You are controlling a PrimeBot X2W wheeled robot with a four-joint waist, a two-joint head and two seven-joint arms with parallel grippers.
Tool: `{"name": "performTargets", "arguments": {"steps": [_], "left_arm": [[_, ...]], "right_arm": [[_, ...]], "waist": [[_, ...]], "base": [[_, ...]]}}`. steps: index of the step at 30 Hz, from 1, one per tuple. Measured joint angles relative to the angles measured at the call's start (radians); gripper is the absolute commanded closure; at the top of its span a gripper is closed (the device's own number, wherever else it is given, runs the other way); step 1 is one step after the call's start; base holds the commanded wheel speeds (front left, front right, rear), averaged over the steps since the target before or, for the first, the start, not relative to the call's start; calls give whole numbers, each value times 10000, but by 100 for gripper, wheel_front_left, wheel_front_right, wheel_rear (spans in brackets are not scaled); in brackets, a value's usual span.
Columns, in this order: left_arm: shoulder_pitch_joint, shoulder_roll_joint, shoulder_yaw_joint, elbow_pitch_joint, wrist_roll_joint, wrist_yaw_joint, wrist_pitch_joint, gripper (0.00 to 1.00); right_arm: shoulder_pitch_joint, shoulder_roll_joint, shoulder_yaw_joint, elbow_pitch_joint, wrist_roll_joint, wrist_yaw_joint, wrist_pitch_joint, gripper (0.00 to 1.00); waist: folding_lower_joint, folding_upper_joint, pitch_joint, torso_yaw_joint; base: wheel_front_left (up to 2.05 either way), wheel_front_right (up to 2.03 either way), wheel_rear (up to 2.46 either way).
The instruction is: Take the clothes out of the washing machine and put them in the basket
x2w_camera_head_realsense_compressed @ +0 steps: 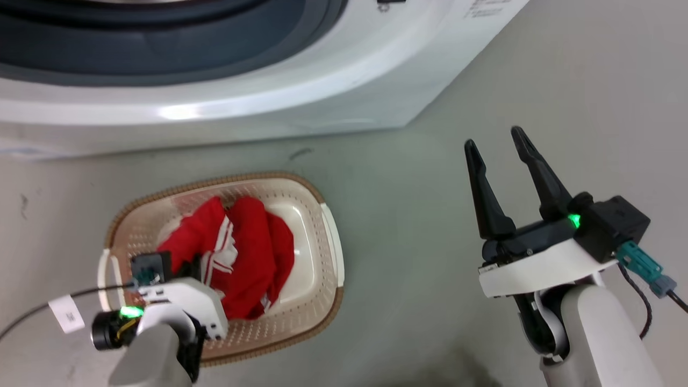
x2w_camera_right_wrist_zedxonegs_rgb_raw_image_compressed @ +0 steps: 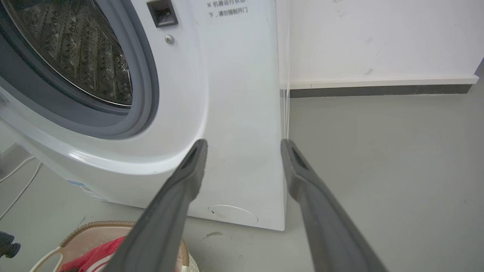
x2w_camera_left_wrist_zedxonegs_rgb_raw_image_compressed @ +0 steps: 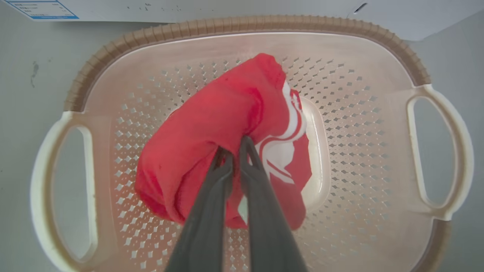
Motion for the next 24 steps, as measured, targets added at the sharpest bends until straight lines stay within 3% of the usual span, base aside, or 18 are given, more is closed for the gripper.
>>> {"name": "performTargets", "arguments": {"steps": [13,14,15,16,17,18,24], "left_arm": [[-1954,690,351,1858,-303,125,-27,100],[-2034,692,385,1988,-357,125,-27,78],[-2034,692,385,1988,-357,125,-27,78],[-2058,686,405,2021,-370,138,-27,50],[-2087,690,401,2040,-368,142,-27,10],[-2106,692,393,2054,-368,146,-27,0],[-1989,560,408,1906,-372,201,-27,0]], "right_arm": [[-815,2,211,255,-15,2,-351,0],[-837,2,184,316,-15,0,-374,0],[-837,2,184,316,-15,0,-374,0],[-843,2,174,360,-15,2,-389,0],[-854,2,165,403,-17,0,-408,0],[-867,2,167,451,-17,2,-431,0],[-894,4,196,828,-35,0,-522,0]], "waist": [[0,0,2289,-329],[0,0,2444,-370],[0,0,2444,-370],[0,0,2489,-382],[0,0,2507,-382],[0,0,2493,-372],[0,0,1968,-266]], "base": [[0,0,0],[0,0,0],[0,0,0],[0,0,0],[0,0,0],[0,0,0],[0,0,0]]}}
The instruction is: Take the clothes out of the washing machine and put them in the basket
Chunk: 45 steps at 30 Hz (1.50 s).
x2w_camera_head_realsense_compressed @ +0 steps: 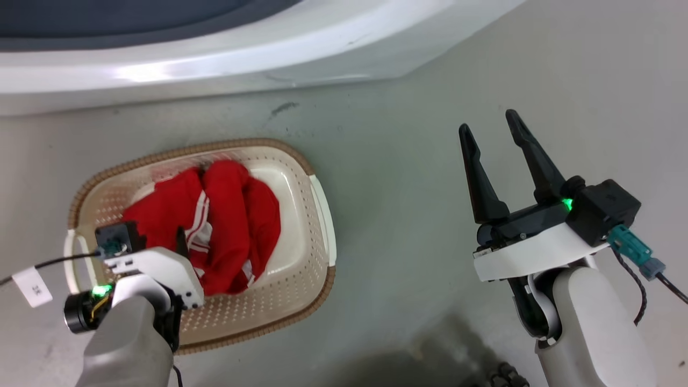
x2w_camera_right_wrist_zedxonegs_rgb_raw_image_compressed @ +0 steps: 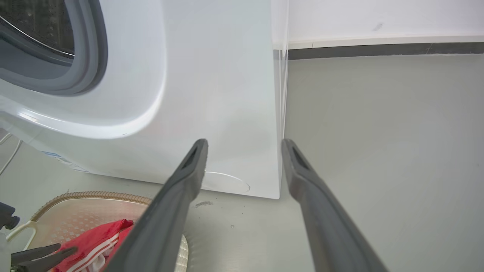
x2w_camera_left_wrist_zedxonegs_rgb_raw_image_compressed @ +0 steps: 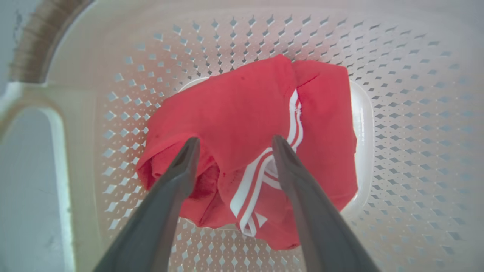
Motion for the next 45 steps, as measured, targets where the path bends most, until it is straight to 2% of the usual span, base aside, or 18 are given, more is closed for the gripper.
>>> {"name": "performTargets", "arguments": {"steps": [7,22,36,45], "left_arm": [[1104,-295,142,-991,27,-2,0,0],[3329,-1060,744,-5415,1116,142,0,0],[4819,-1459,466,-9551,2173,150,-2,0],[5874,-1436,192,-10431,2648,299,0,0]], "right_arm": [[429,6,-274,460,-94,0,-82,0],[1985,2,-1133,255,-771,0,368,0],[2768,2,-1409,-280,-1158,0,702,0],[3268,0,-1396,-462,-1252,2,884,0]], "waist": [[-1,0,-1471,146],[-3,0,-4882,564],[-4,0,-6542,917],[-4,0,-7377,976]], "base": [[0,0,0],[0,0,0],[0,0,0],[0,0,0]]}}
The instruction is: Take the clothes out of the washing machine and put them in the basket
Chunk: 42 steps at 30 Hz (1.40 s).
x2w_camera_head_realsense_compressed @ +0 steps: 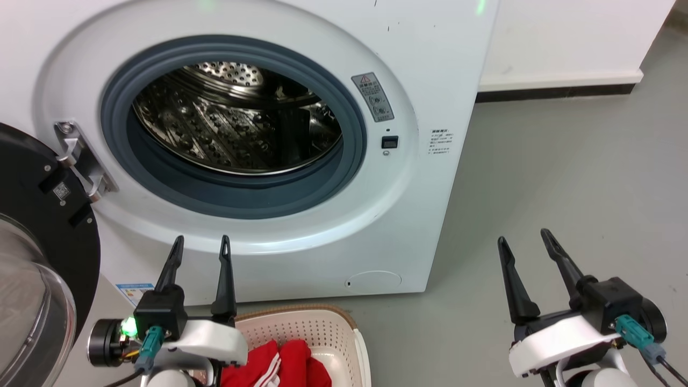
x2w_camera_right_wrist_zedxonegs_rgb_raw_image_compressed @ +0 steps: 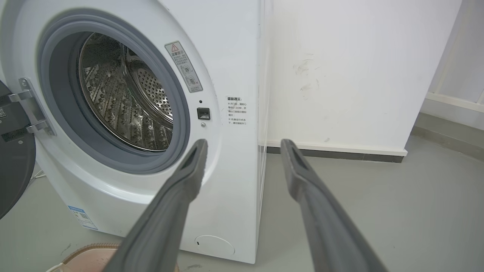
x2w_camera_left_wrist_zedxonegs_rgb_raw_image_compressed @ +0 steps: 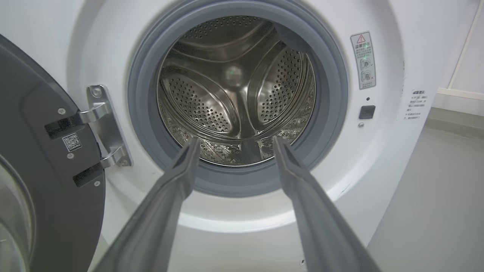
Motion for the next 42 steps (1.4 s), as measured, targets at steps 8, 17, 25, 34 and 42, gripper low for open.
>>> {"name": "performTargets", "arguments": {"steps": [8,17,25,34,42], "left_arm": [[593,111,-102,-96,98,65,0,0],[735,138,-196,46,23,113,0,0],[735,157,-219,136,-82,125,0,0],[734,209,-265,178,-184,159,0,0],[938,140,-232,704,-545,136,222,100]], "right_arm": [[419,0,15,-293,-38,-2,169,0],[571,0,125,-384,-4,-2,314,0],[575,0,165,-395,40,-2,345,0],[575,0,174,-368,117,-2,337,0],[853,0,192,46,435,0,351,100]], "waist": [[0,0,-393,-45],[1,0,-404,33],[2,0,-381,81],[2,0,-363,84],[2,0,-362,100]], "base": [[0,0,0],[0,0,0],[0,0,0],[0,0,0],[0,0,0]]}}
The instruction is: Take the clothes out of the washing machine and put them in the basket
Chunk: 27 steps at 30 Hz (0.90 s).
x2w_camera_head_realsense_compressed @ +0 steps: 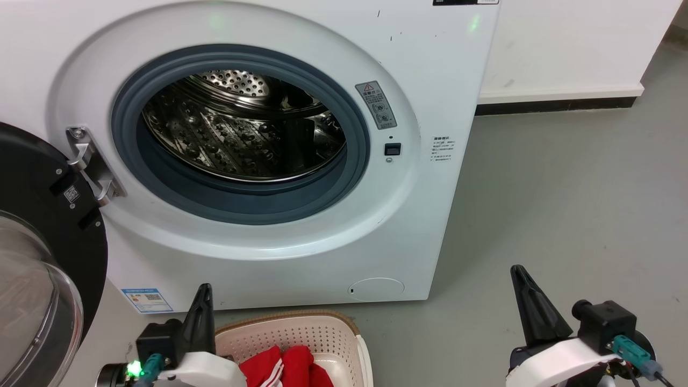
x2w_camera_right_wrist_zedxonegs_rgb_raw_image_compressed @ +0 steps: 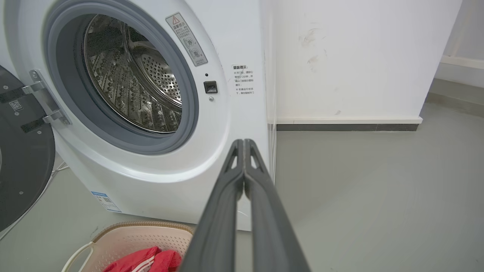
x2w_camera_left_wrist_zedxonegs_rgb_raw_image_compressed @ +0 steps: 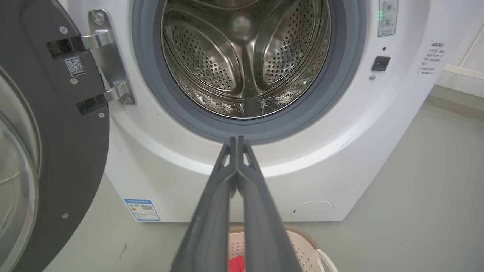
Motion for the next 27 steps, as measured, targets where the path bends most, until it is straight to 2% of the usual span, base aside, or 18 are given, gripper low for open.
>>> {"name": "performTargets", "arguments": {"steps": [9,27], "left_arm": [[-22,-15,211,27,-2040,-201,472,100],[-191,-104,497,-6,-5168,-472,1166,100]], "right_arm": [[-54,-109,-82,245,2207,-2,174,100],[-381,-249,-293,593,5448,-2,495,100]], "waist": [[0,0,10,56],[1,0,29,155]], "base": [[0,0,0],[0,0,0]]}}
